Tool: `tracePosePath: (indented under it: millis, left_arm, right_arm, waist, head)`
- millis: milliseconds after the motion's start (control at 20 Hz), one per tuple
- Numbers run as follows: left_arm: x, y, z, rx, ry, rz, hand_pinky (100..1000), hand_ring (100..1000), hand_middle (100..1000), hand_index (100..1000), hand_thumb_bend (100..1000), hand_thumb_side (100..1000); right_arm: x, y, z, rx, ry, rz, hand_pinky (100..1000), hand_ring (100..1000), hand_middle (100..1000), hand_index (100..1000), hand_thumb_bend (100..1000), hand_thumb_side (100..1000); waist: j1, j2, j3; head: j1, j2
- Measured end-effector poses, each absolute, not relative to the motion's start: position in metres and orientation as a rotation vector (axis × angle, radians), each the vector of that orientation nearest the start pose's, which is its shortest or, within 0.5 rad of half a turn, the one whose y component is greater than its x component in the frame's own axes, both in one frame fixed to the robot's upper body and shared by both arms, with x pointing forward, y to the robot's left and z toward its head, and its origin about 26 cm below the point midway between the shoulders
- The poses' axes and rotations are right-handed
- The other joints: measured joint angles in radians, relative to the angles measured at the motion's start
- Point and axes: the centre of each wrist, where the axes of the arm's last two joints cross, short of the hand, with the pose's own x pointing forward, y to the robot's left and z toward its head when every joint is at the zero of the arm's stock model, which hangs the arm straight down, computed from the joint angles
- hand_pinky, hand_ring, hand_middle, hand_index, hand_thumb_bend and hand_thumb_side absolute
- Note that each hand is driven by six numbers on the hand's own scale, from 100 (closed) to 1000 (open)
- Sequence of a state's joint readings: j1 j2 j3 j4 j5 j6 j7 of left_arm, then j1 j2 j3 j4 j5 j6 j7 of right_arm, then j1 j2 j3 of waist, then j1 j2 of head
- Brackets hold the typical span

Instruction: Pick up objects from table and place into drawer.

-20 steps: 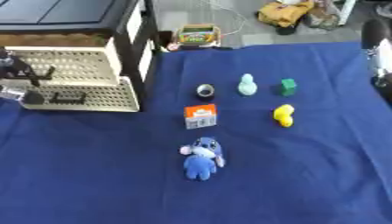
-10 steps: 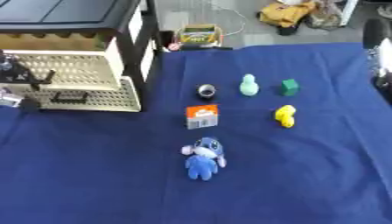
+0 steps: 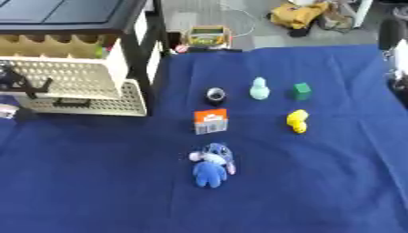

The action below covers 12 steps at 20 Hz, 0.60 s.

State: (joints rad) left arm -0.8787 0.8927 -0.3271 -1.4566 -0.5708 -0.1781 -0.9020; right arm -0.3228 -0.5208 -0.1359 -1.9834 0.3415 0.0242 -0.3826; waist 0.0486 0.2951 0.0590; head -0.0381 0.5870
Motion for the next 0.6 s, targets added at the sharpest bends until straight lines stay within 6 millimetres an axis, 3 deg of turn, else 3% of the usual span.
tracePosePath:
  millis: [600]
  left_arm:
    - [0.372, 0.311, 0.318, 0.831, -1.107, -1.967, 100, 100, 100, 808, 527, 978]
  right_arm:
    - [0.297, -0.318, 0.241, -1.039, -2.352, 0.178, 622, 584, 453, 734, 447, 779]
  waist:
    - [-0.004, 0.0, 0.003]
  head:
    - [0.0, 0.0]
